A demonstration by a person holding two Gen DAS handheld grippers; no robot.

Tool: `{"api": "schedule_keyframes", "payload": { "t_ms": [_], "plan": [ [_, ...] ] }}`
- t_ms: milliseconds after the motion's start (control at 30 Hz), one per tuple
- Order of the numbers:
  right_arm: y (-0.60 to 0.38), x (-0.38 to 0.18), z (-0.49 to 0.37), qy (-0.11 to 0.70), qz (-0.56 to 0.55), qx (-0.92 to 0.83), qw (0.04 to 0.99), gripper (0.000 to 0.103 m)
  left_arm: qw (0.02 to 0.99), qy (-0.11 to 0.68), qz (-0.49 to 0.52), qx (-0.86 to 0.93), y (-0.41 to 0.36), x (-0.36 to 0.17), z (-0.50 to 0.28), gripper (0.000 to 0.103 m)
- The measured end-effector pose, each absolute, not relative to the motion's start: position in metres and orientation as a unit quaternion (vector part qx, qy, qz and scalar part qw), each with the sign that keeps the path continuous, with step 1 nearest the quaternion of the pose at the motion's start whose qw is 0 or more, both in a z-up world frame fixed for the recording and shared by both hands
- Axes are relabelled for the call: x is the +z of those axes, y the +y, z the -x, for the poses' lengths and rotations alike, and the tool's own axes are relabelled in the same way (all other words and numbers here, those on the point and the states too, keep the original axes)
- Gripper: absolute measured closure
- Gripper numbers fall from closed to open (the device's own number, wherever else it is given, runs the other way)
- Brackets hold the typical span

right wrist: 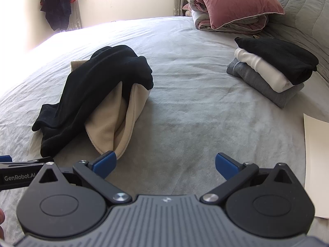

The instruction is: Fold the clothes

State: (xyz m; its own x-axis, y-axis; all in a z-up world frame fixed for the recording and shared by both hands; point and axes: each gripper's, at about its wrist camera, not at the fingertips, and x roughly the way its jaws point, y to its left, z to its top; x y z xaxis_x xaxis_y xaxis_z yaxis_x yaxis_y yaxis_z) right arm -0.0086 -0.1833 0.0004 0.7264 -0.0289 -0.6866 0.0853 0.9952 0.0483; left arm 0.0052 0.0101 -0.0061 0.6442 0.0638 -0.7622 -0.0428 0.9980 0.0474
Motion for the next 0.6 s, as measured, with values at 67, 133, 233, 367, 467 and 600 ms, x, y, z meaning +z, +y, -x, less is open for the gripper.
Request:
{"api": "schedule_keyframes", "payload": {
  "t_ms": [67,133,233,367,467,600],
  "plan": [
    [-0.1829,0.0003,0.0085,0.369,-0.038,-0.031,0.928,0.0,0.907,0.421,-0.013,0.03,0.01,-0.0062,-0.0051,0.0],
    [-0.1827,0.0002,0.0085,0.369,-0.037,-0.031,0.928,0.0,0.907,0.421,-0.013,0.03,0.01,-0.0062,-0.0051,0.0],
    [-0.1825,-0.0001,0.0084,0.369,-0.037,-0.031,0.928,0.0,0.906,0.421,-0.012,0.03,0.0101,-0.0063,-0.0052,0.0],
    [-0.182,-0.0001,0.0084,0.37,-0.037,-0.031,0.928,0.0,0.906,0.421,-0.012,0.03,0.0103,-0.0063,-0.0053,0.0],
    [-0.1817,-0.0001,0.0084,0.37,-0.037,-0.031,0.928,0.0,0.906,0.421,-0.012,0.031,0.0104,-0.0064,-0.0053,0.0],
    [-0.1816,-0.0003,0.0085,0.37,-0.037,-0.031,0.928,0.0,0.907,0.421,-0.012,0.031,0.0105,-0.0061,-0.0051,0.0]
  ]
}}
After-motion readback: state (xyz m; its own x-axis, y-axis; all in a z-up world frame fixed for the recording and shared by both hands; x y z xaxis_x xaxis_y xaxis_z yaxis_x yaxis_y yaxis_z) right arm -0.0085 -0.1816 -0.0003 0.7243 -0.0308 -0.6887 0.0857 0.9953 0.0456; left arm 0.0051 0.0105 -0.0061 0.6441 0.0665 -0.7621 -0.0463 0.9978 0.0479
